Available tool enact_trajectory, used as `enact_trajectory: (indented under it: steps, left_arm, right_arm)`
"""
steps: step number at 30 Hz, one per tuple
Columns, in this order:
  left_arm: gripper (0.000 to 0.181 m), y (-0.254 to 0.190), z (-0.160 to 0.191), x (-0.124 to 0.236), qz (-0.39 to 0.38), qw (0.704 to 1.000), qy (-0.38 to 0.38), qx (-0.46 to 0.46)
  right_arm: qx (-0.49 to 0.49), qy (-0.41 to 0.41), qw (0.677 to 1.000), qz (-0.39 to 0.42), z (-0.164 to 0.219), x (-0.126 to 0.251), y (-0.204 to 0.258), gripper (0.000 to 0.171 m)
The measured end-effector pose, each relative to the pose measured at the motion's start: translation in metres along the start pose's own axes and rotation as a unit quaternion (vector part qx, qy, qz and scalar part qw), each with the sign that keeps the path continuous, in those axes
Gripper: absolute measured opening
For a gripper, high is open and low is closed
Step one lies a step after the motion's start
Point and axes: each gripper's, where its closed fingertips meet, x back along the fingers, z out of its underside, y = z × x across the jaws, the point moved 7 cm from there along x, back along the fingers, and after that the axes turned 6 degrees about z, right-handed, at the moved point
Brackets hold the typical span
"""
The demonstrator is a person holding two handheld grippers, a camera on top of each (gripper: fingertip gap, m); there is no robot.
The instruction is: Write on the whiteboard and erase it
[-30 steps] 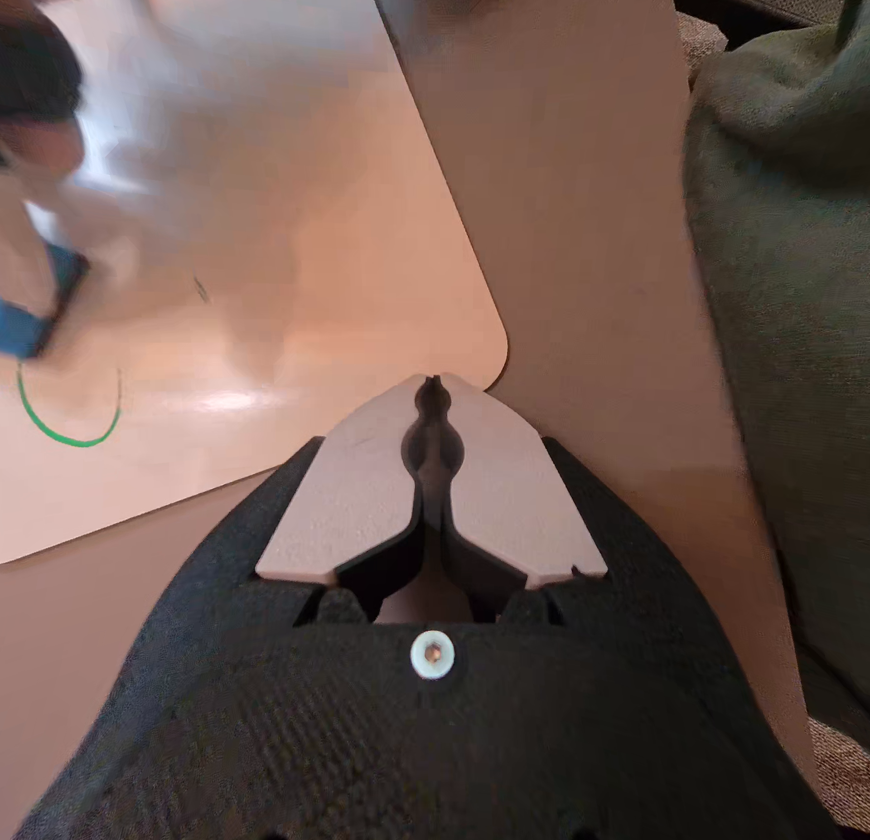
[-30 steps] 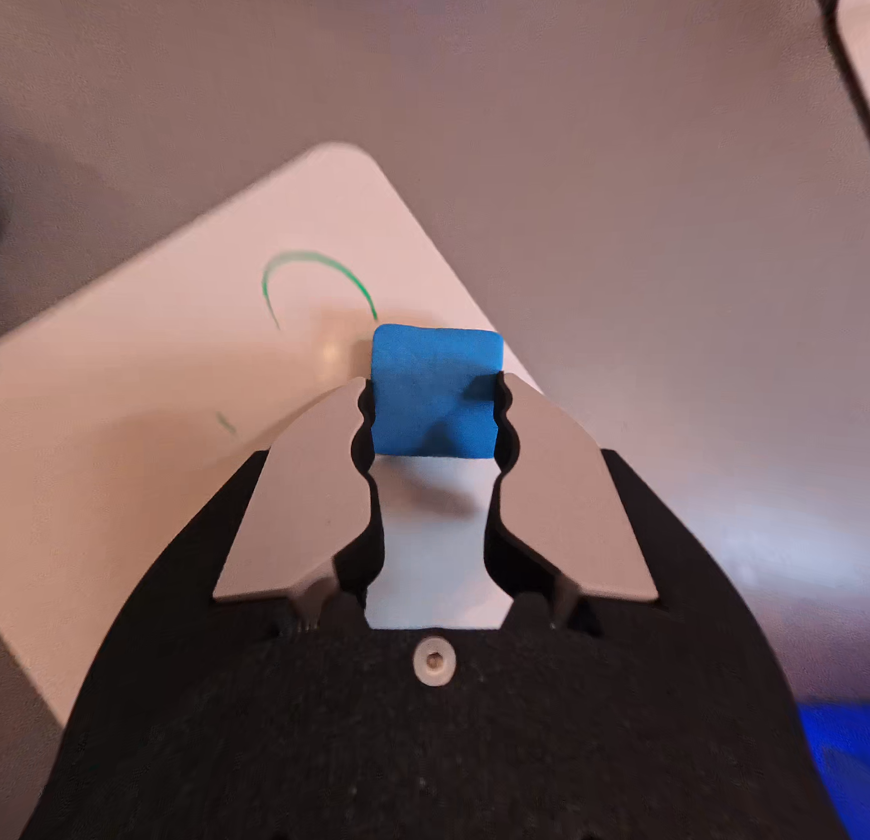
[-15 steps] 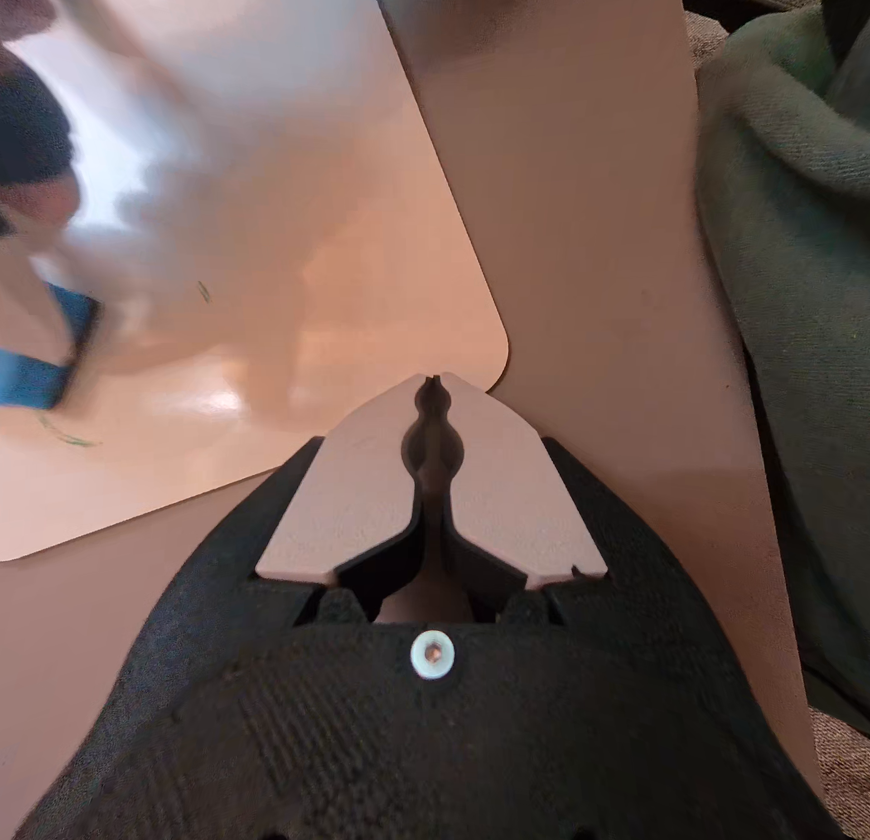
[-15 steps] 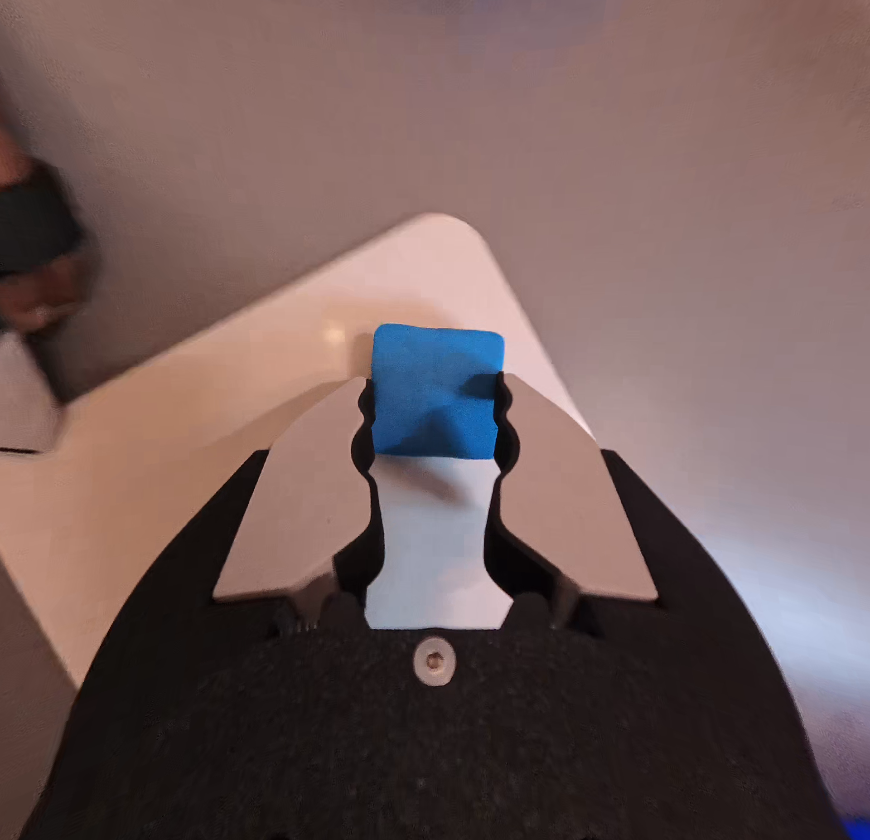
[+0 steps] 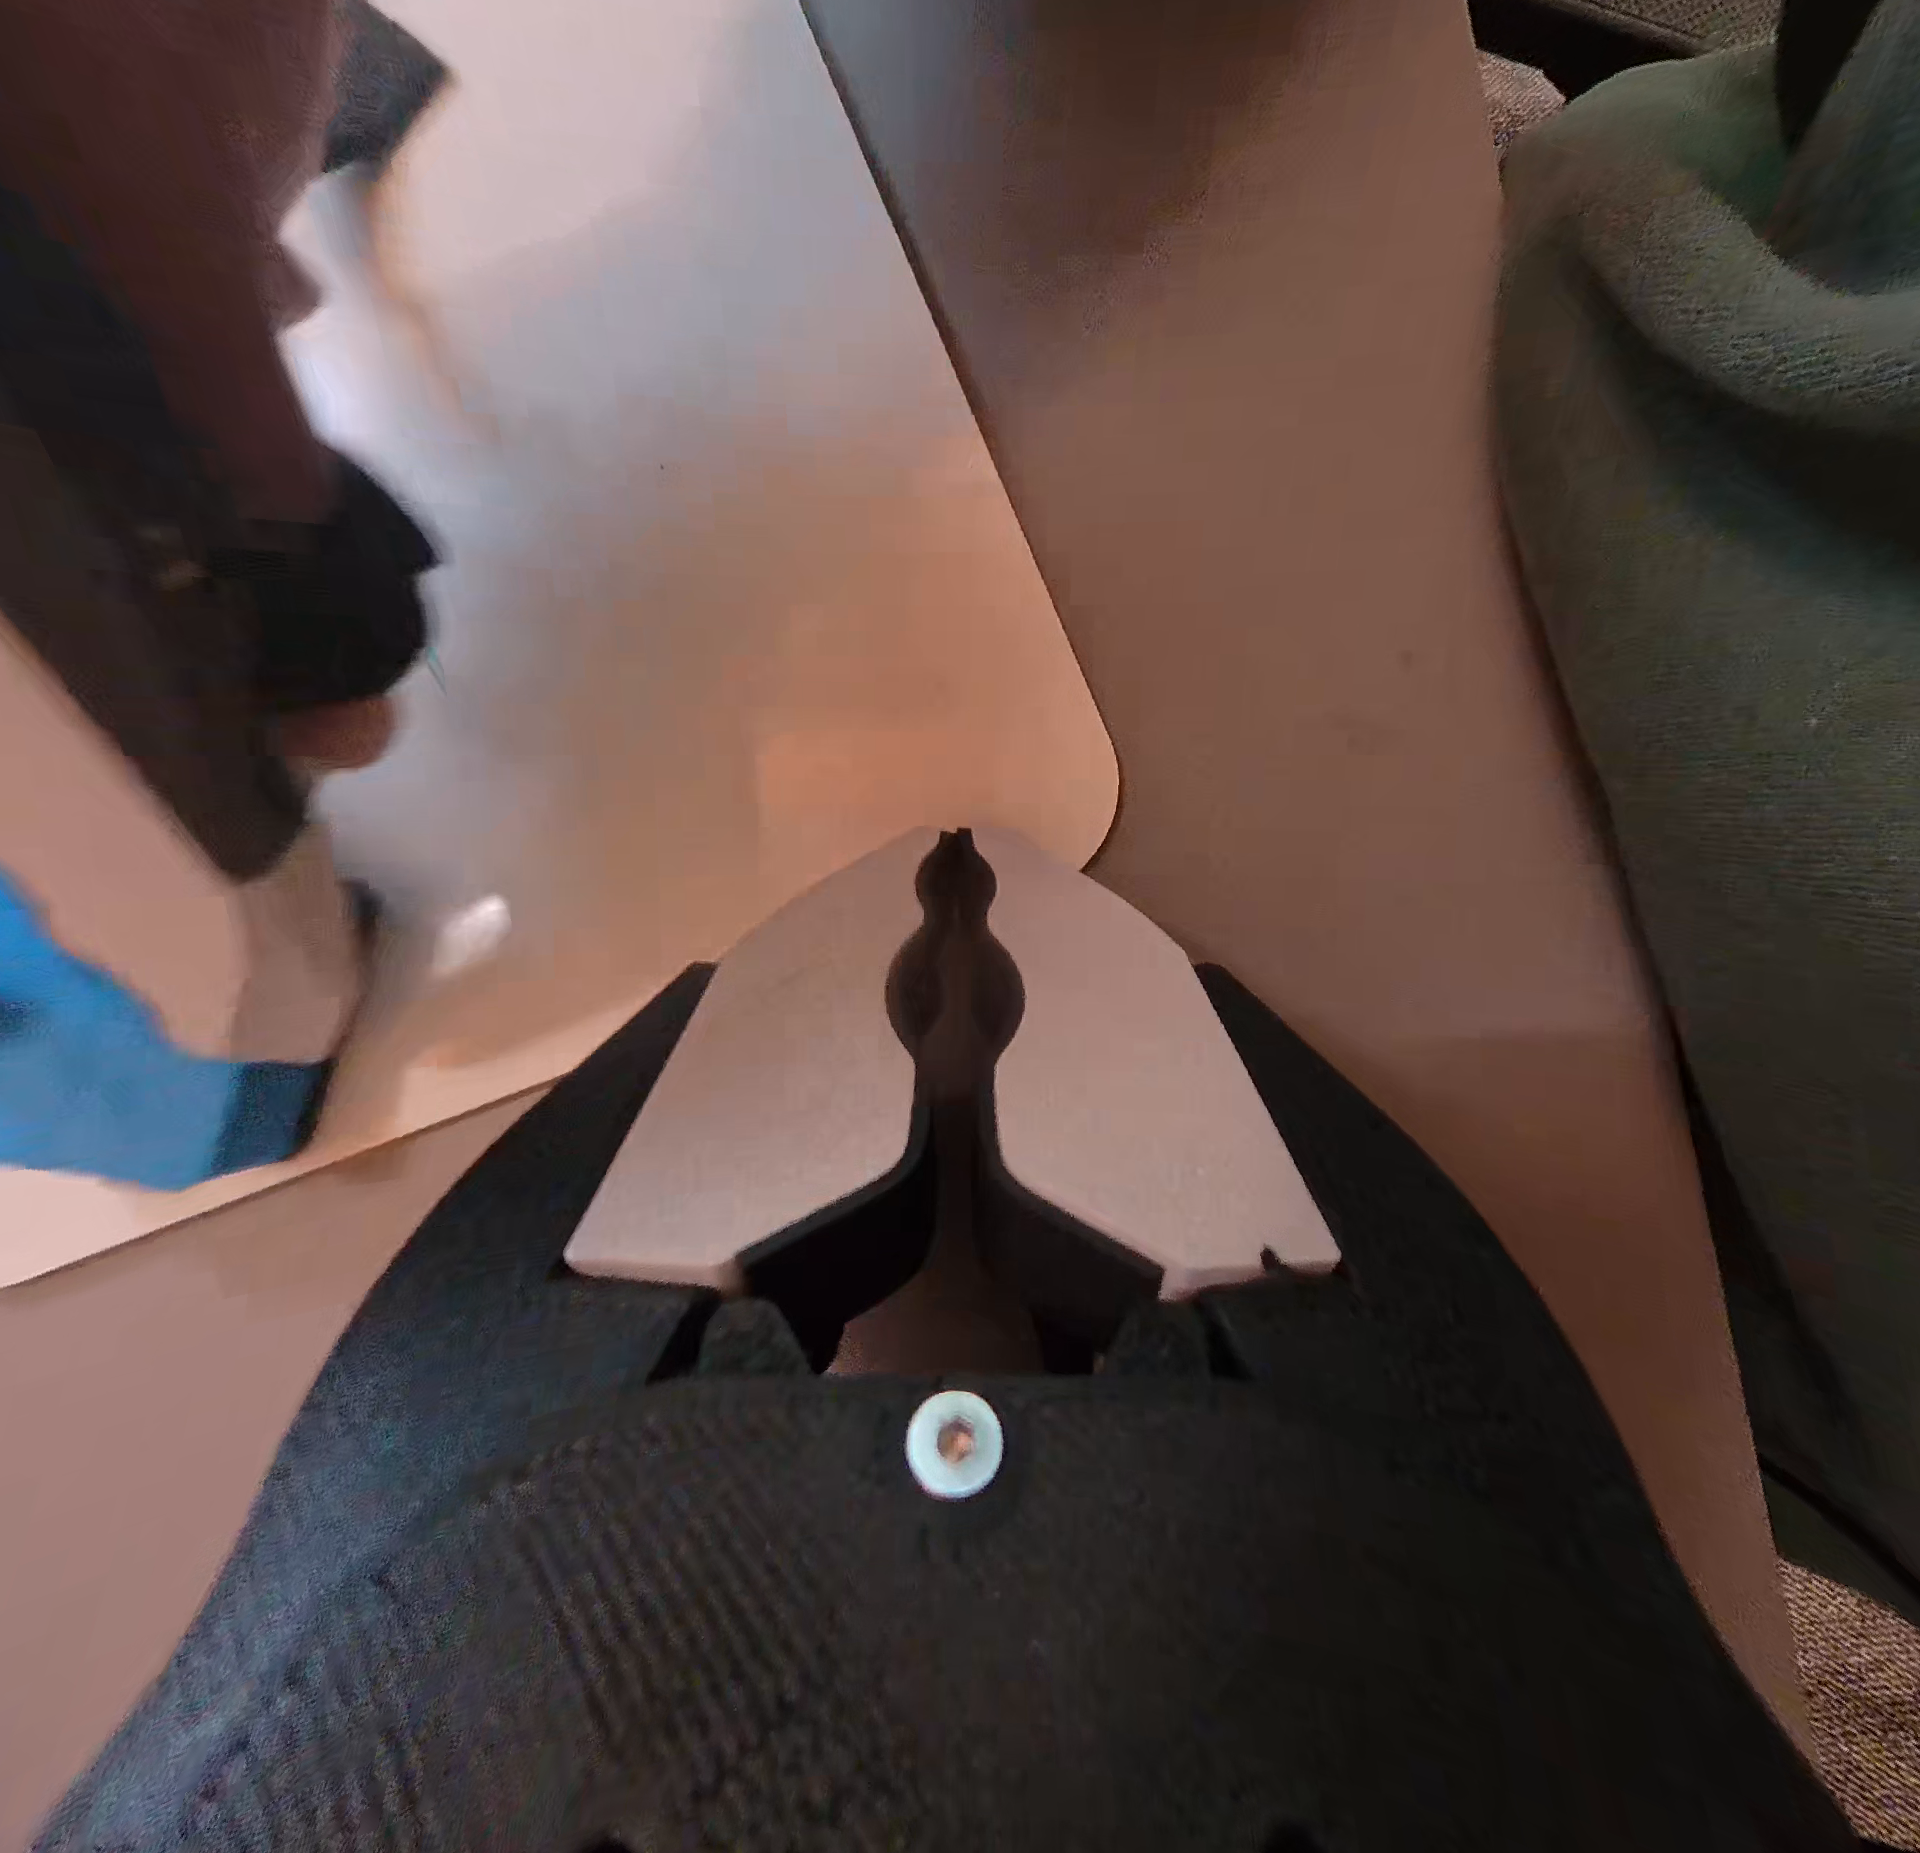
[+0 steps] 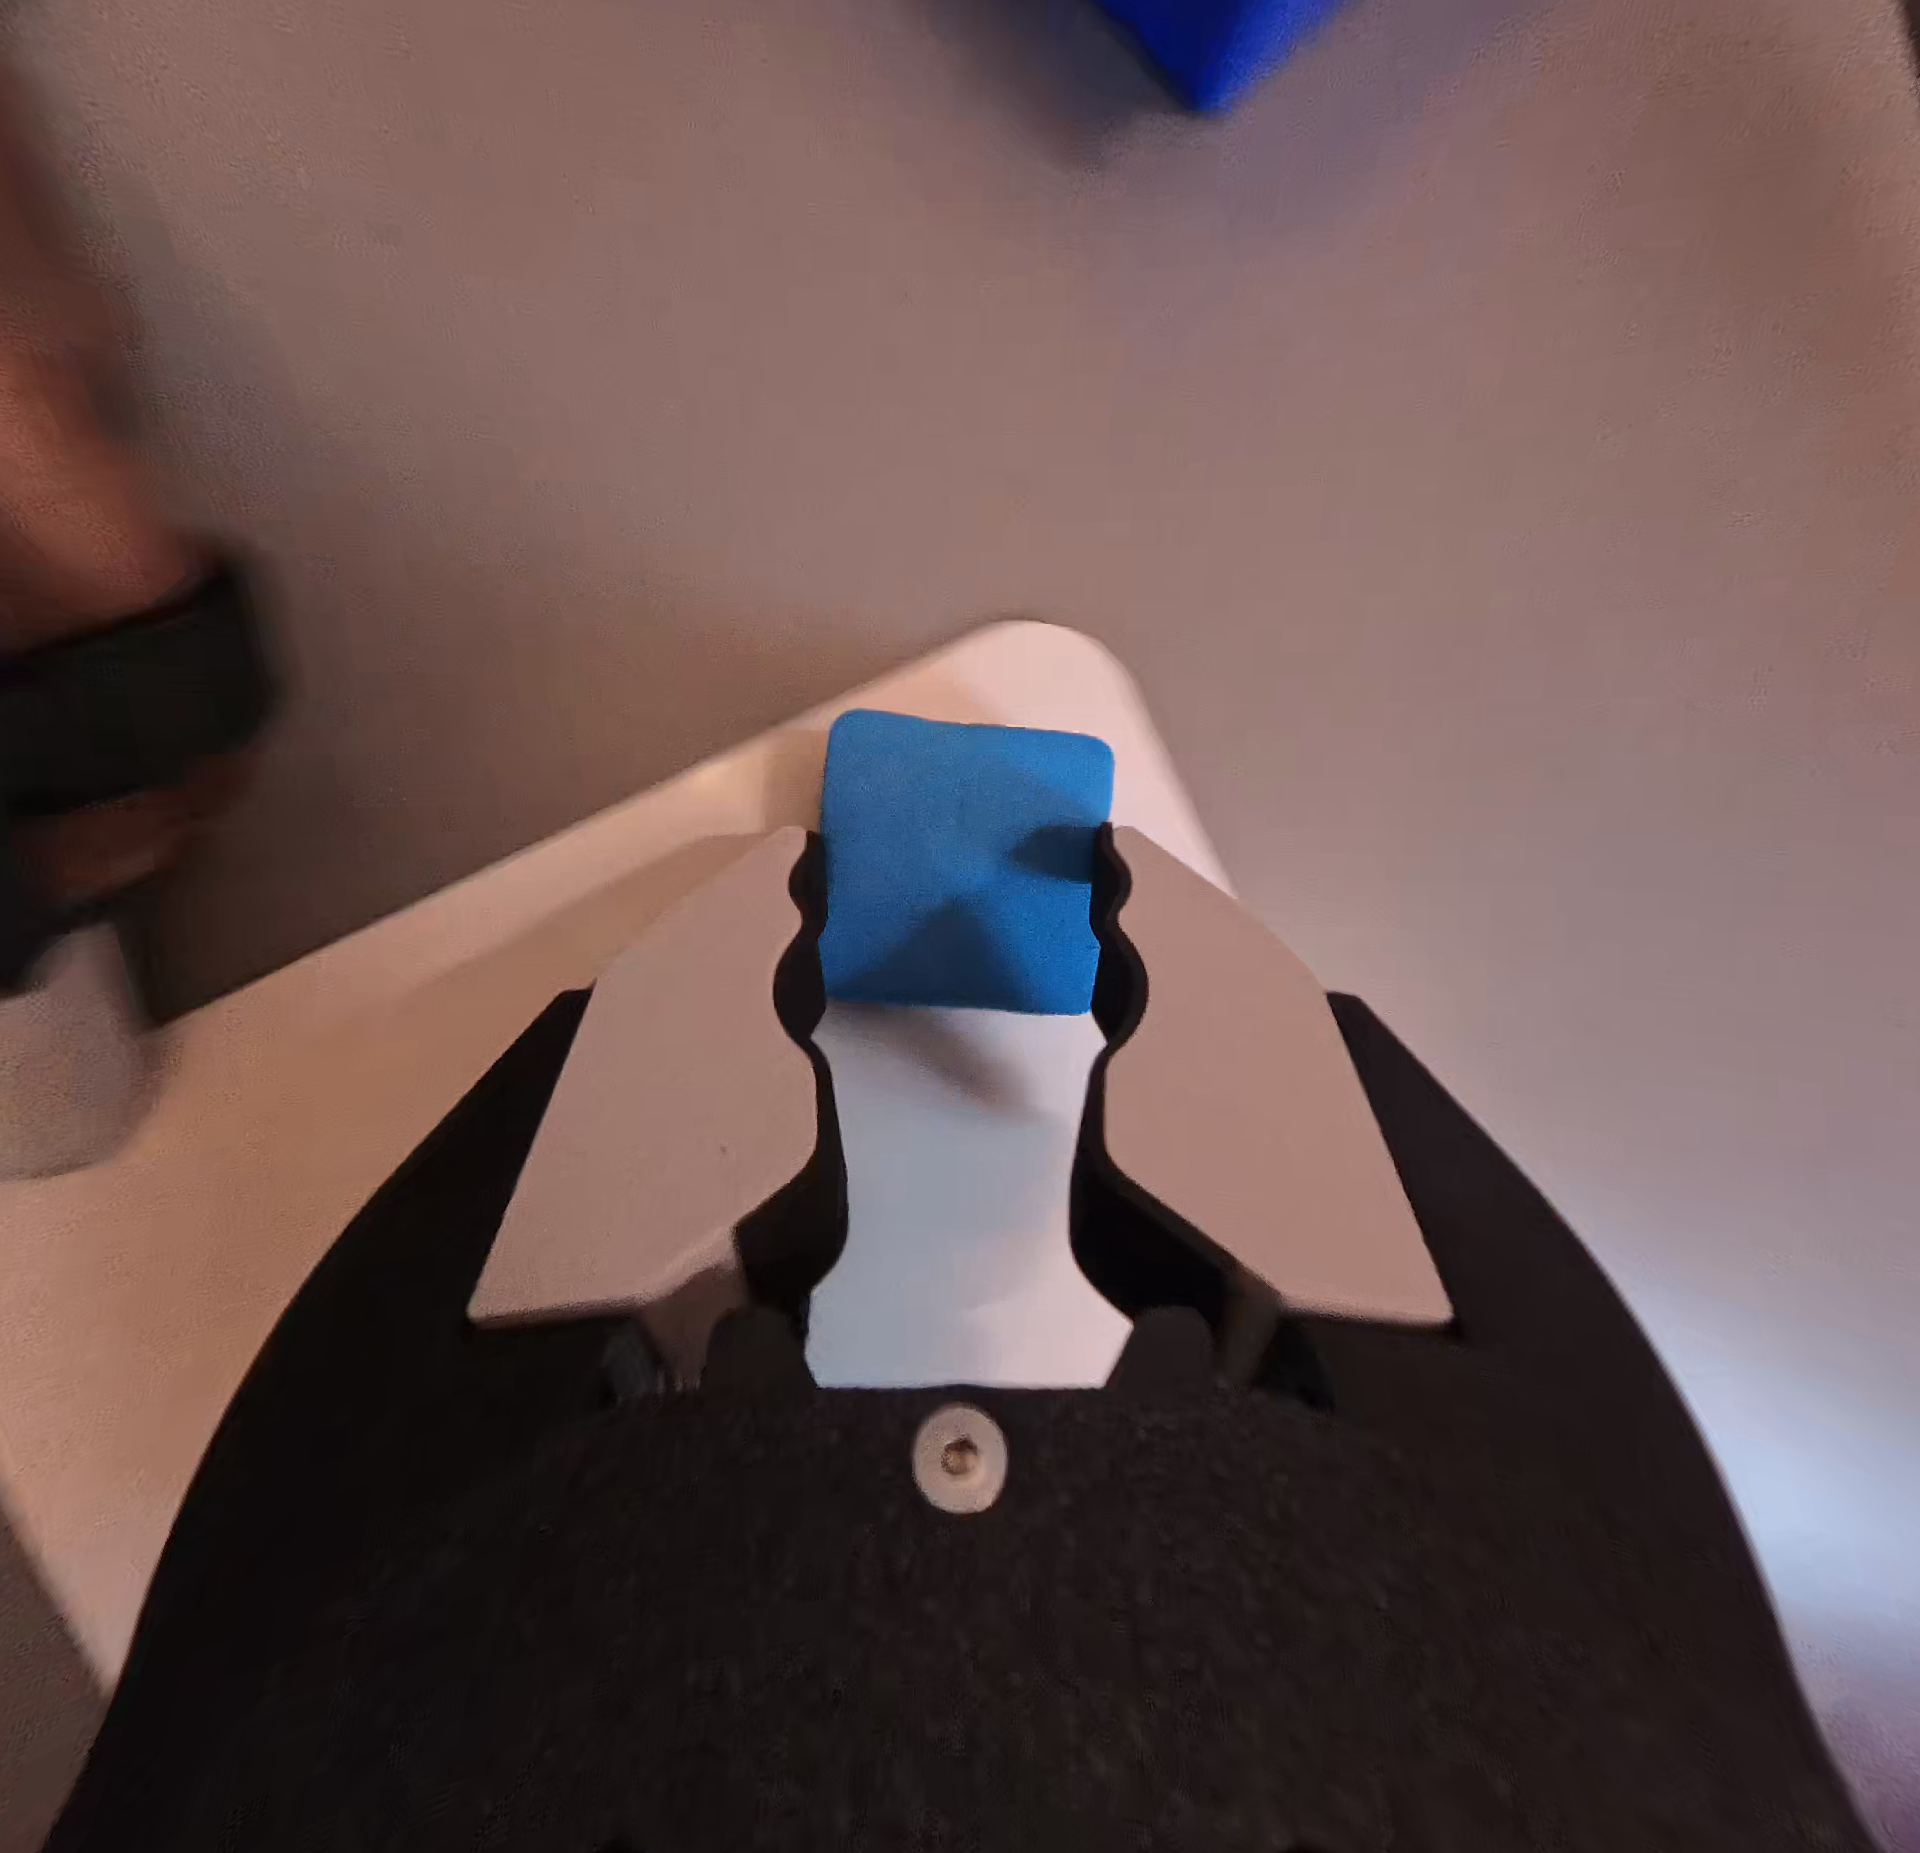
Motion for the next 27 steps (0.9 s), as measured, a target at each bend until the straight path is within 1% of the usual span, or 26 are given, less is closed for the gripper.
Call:
enact_trajectory:
  steps: [1,3,4,5,7,9,10,11,12,13,15,16,17,19,20,21,23,24,25,27]
  left_arm:
    - [0.000,0.000,0.000,0.000,0.000,1.000,-0.001,0.001]
    - [0.001,0.001,0.000,0.000,-0.002,1.000,-0.003,0.005]
    - [0.000,0.000,0.001,0.000,-0.004,1.000,-0.003,0.004]
    - [0.000,0.000,0.001,0.000,-0.007,1.000,-0.002,0.001]
    - [0.000,-0.001,0.001,0.000,-0.008,1.000,0.001,-0.003]
    - [0.000,-0.001,0.001,0.001,-0.004,1.000,0.001,-0.004]
    - [0.000,-0.002,0.001,0.000,-0.002,1.000,0.002,-0.005]
    - [0.000,-0.002,0.001,0.000,-0.003,1.000,0.002,-0.006]
    - [0.000,-0.003,0.001,0.000,-0.005,1.000,0.003,-0.008]
    - [0.000,-0.003,0.001,0.000,-0.006,1.000,0.003,-0.009]
    - [0.000,-0.004,0.001,0.000,-0.007,1.000,0.002,-0.009]
    - [0.000,-0.004,0.001,0.000,-0.007,1.000,0.002,-0.010]
    - [0.000,-0.004,0.001,0.001,-0.009,1.000,0.003,-0.010]
    - [0.000,-0.004,0.002,0.001,-0.012,1.000,0.004,-0.011]
    - [0.000,-0.003,0.003,0.002,-0.014,1.000,0.004,-0.010]
    - [0.000,-0.003,0.003,0.002,-0.014,1.000,0.004,-0.010]
    - [0.000,-0.002,0.003,0.002,-0.011,1.000,0.004,-0.010]
    - [0.001,-0.002,0.003,0.002,-0.011,1.000,0.004,-0.010]
    - [0.001,-0.002,0.003,0.002,-0.014,1.000,0.005,-0.011]
    - [0.000,-0.003,0.004,0.003,-0.020,1.000,0.007,-0.014]
  right_arm:
    - [-0.031,0.004,0.999,0.014,0.005,-0.003,-0.020,0.050]
    - [-0.090,0.019,0.995,0.043,0.026,0.002,-0.058,0.049]
    - [-0.099,0.032,0.993,0.047,0.037,0.010,-0.065,0.049]
    - [-0.093,0.044,0.994,0.046,0.045,0.018,-0.062,0.049]
    - [-0.061,0.045,0.997,0.011,0.042,0.025,-0.034,0.049]
    - [-0.014,0.025,1.000,-0.013,0.021,0.019,0.002,0.049]
    - [0.003,0.009,1.000,-0.015,0.010,0.013,0.014,0.050]
    - [0.012,-0.003,1.000,-0.012,0.002,0.006,0.016,0.050]
    - [0.001,-0.004,1.000,-0.007,-0.001,0.001,0.008,0.050]
    - [-0.027,0.004,1.000,0.009,0.003,-0.001,-0.011,0.050]
    - [-0.092,0.019,0.994,0.047,0.027,0.004,-0.053,0.050]
    - [-0.118,0.028,0.991,0.050,0.042,0.013,-0.066,0.050]
    - [-0.123,0.042,0.990,0.051,0.056,0.024,-0.070,0.049]
    - [-0.096,0.064,0.993,0.027,0.069,0.041,-0.052,0.049]
    - [-0.072,0.063,0.995,0.002,0.066,0.045,-0.034,0.049]
    - [-0.042,0.056,0.997,-0.016,0.058,0.045,-0.014,0.049]
    - [-0.001,0.034,0.999,-0.020,0.036,0.035,0.015,0.050]
    - [0.002,0.027,0.999,-0.019,0.027,0.029,0.018,0.050]
    - [-0.009,0.027,1.000,-0.014,0.024,0.024,0.011,0.050]
    - [-0.061,0.038,0.997,0.026,0.034,0.021,-0.024,0.050]
